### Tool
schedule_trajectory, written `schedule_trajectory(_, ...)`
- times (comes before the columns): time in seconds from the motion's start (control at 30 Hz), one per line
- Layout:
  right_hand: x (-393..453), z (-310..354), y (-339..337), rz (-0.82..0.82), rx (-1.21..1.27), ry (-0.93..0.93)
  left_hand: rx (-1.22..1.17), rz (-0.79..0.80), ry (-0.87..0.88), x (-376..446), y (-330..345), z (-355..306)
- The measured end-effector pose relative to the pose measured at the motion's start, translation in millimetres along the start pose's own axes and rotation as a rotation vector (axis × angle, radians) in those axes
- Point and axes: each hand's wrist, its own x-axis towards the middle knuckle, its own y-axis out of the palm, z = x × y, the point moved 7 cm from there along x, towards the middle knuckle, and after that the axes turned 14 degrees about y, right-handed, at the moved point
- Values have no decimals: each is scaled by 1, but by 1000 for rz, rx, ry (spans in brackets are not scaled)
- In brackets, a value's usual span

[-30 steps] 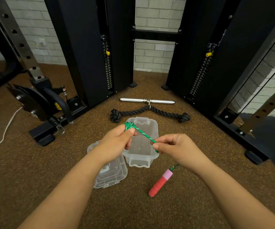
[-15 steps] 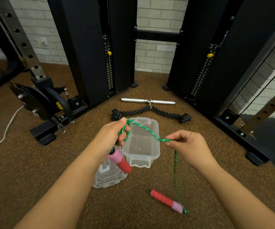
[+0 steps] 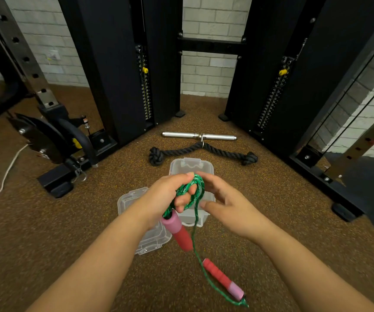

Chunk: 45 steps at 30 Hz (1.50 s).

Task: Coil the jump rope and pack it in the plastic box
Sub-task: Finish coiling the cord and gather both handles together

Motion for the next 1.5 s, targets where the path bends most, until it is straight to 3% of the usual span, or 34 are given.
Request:
schedule_trajectory(0.1, 1, -2, 8, 61, 56, -2, -131, -30, -5, 1, 1, -1)
schedule_trajectory(0.23, 1, -10, 1, -58, 21, 56, -415, -162, 10, 3, -11, -2)
schedule_trajectory(0.33, -4, -5, 5, -146, -316, 20, -584, -243, 27, 4, -17, -2)
schedule_trajectory(0.4, -8, -9, 24, -63, -583, 5, -664, -269, 41, 5, -17, -2)
schedule_trajectory(0.47, -12, -12, 40, 29, -666, -32, -642, -254, 48, 6, -14, -2)
schedule_trajectory(0.53, -18, -3, 45, 73, -614, -79, -481, -210, 43, 4, -9, -1)
schedule_trajectory(0.63, -23, 16, 35, 68, -453, -114, -44, -120, 5, 1, -7, 10)
schedule_trajectory(0.7, -24, 24, 19, 31, -266, -74, 206, -28, -18, 0, -7, 18)
schedule_trajectory(0.77, -21, 22, -1, -21, -49, -5, 295, 51, -74, -2, -5, 24)
schedule_trajectory(0.87, -13, 13, -27, -102, 169, 58, 242, 230, -130, -4, 7, 22)
schedule_trajectory(1.0, -8, 3, -35, -179, 194, 85, 156, 335, -62, -5, 19, 15)
schedule_trajectory(1.17, -1, -3, -31, -223, 189, 84, -46, 212, -25, -4, 19, 3)
schedule_trajectory(1.5, 5, -19, 1, -23, 89, 148, -518, -150, 93, 7, -10, -2)
